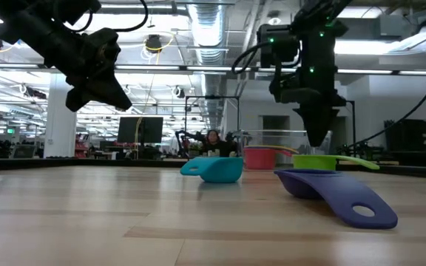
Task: Nest measuring cups in basket
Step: Stack the green measuring cup on top of the yellow measuring cup in the transparent bin
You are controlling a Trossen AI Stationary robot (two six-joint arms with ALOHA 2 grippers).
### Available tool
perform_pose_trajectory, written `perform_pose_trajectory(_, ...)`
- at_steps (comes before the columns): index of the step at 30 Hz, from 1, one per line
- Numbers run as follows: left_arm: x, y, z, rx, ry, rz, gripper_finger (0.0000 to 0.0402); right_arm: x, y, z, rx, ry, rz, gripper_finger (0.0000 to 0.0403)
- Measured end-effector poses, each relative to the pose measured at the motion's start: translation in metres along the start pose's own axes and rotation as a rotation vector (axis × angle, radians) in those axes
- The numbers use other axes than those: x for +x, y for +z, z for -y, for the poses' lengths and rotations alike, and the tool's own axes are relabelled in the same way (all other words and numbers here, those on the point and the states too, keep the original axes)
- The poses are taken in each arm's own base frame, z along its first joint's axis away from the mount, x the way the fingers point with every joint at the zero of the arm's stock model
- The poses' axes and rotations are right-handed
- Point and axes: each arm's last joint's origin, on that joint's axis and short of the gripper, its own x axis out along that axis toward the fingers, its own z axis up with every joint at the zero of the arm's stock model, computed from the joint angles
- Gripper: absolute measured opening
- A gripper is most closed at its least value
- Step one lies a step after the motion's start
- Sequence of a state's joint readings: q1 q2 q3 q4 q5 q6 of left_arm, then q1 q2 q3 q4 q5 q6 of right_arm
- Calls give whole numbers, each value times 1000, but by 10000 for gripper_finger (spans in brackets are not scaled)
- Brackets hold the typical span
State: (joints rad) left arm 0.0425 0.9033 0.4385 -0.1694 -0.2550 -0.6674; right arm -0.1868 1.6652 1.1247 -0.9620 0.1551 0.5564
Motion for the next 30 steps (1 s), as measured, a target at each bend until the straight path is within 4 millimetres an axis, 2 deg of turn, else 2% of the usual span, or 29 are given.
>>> perform_pose_trajectory(10, 0, 0, 0, -1, -2, 3, 0, 6, 4, 4, 18, -16, -14, 224)
perform_pose_trajectory(13, 0, 0, 0, -6, -2, 3, 0, 17, 4, 2, 10, -33, -53, 241)
perform_pose_trajectory(17, 0, 0, 0, -10, -3, 3, 0, 34, 5, -3, -5, -62, -101, 243)
perform_pose_trajectory(21, 0, 0, 0, -28, -6, 1, 0, 53, 6, -7, -17, -100, -155, 232)
perform_pose_trajectory(24, 0, 0, 0, -36, -7, -2, 0, 60, 6, -9, -23, -115, -179, 207)
perform_pose_trajectory(27, 0, 0, 0, -37, -7, -2, 0, 60, 5, -12, -34, -114, -177, 153)
perform_pose_trajectory(30, 0, 0, 0, -37, -6, -1, 0, 52, 5, -14, -42, -98, -156, 67)
